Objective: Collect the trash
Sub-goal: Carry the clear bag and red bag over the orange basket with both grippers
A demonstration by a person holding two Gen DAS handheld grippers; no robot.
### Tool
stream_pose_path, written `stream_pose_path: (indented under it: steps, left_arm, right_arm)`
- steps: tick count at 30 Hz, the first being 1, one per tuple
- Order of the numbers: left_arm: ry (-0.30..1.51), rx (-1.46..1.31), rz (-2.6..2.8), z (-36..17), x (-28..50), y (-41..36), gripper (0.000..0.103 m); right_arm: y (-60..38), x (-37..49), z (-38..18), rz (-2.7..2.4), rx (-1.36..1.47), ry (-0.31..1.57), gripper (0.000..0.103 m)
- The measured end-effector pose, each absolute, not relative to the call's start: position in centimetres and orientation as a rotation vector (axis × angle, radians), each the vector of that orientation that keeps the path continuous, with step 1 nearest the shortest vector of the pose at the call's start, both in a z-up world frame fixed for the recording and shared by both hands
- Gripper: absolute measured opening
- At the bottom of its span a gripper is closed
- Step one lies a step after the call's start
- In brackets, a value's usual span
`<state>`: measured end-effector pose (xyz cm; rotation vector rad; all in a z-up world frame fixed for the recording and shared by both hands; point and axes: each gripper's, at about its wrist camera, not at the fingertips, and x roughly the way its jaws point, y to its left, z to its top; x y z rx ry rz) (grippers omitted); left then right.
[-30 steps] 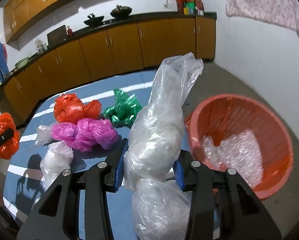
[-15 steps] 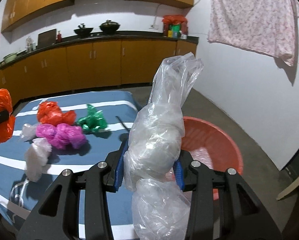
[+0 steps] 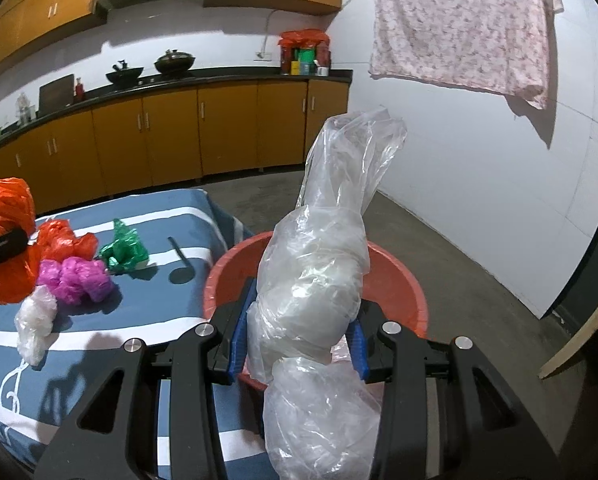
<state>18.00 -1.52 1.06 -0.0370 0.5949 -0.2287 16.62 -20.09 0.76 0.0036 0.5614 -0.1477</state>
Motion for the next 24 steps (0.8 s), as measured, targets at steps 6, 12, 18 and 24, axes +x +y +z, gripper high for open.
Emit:
stream_pose_path:
  steps: [6,12,18,24]
  left_arm:
    - [0.593,-0.013,-0.324,1.0,19.5,-5.5,0.053]
    - [0.603,-0.008,-0.421,0.3,21.8,-9.1,0.053]
    - [0.620,0.017,-0.478,-1.0,24.4,-11.9,0.053]
    - [0.646,0.025,-0.509,-2.6,27.1,-13.7,0.053]
  right_arm:
    - [-21.9,17.1,0.6,-0.165,0.029,0.557,0.041]
    - [-23.5,18.2,0.3,-0.171,0.053,0.557,0.041]
    - [-25.3,19.8,-0.6,-0.183,0.086,0.572,0.041]
    - [-26.4,21.0,-1.7,-0.183,0.112,0.594,0.041]
